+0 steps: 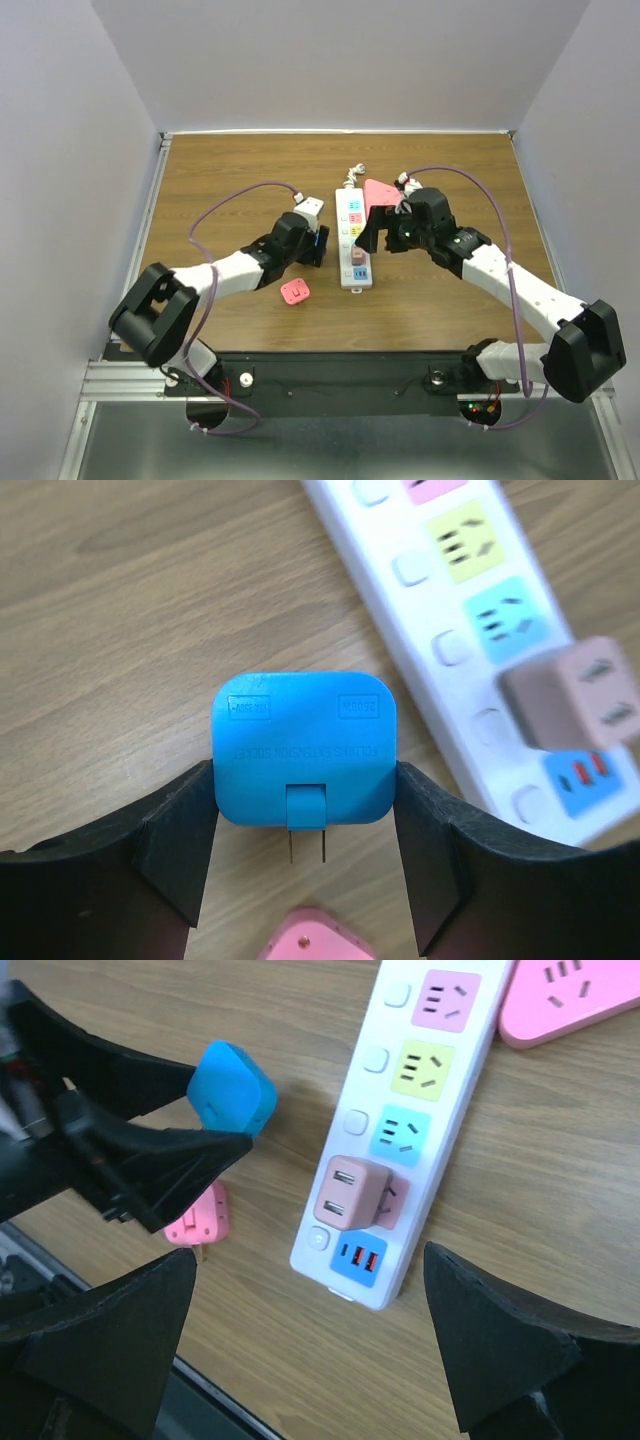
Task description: Insert the plug
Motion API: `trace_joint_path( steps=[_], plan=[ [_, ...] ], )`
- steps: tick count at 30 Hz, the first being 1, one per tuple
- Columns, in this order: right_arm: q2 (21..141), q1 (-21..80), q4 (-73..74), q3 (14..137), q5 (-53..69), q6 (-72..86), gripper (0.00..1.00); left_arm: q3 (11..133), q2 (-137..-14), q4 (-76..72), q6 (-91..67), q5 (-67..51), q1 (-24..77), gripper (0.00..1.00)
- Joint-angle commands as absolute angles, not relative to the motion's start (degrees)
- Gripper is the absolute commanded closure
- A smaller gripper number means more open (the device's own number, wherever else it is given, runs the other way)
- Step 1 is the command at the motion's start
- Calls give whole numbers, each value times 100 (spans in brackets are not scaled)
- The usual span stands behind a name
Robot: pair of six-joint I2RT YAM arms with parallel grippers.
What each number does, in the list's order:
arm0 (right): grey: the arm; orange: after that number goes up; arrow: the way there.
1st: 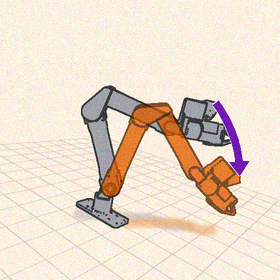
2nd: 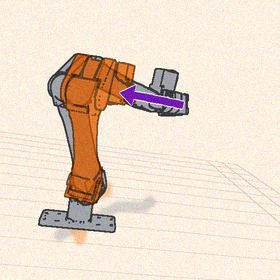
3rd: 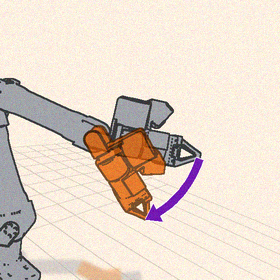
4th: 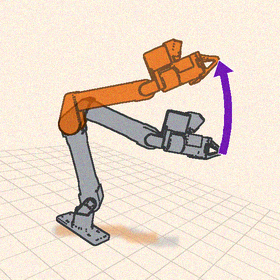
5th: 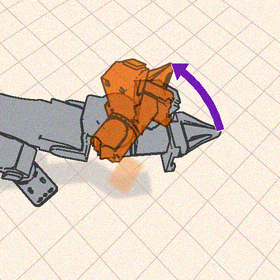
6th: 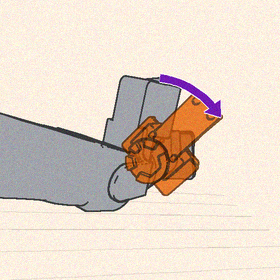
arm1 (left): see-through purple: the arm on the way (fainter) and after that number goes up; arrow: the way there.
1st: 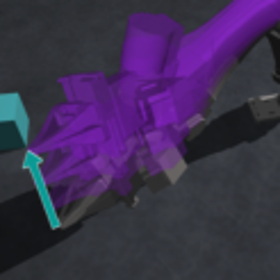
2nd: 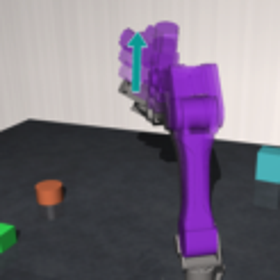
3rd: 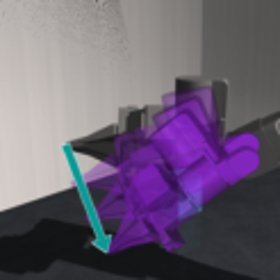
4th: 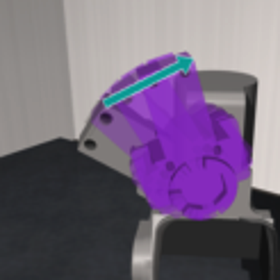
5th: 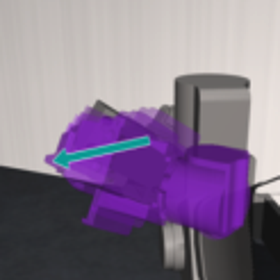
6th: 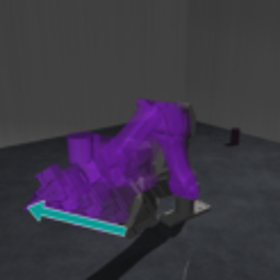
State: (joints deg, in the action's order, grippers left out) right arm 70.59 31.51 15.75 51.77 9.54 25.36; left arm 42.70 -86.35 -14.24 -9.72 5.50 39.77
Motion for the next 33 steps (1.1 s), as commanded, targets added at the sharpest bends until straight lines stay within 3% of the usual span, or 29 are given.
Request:
trace_joint_path(
  steps=[1, 9, 25, 28, 33],
  plan=[
    [7172, 3067, 1196, 5519, 1687, 2610, 1, 4017, -7876, -2038, -580, 27, 4043, 100],
    [7549, 3059, 774, 5713, 2556, 2908, 4, 3463, -6935, -2530, -150, -984, 4342, 100],
    [8174, 3067, -228, 5432, 3427, 3463, 11, 3428, -6521, -2628, -26, -783, 4746, 100],
    [8261, 3059, -299, 5397, 3542, 3472, 15, 3454, -6557, -2645, -26, -747, 4781, 100],
    [8376, 3067, -386, 5309, 3665, 3489, 32, 3472, -6574, -2716, 114, -659, 4851, 100]
  ],
)
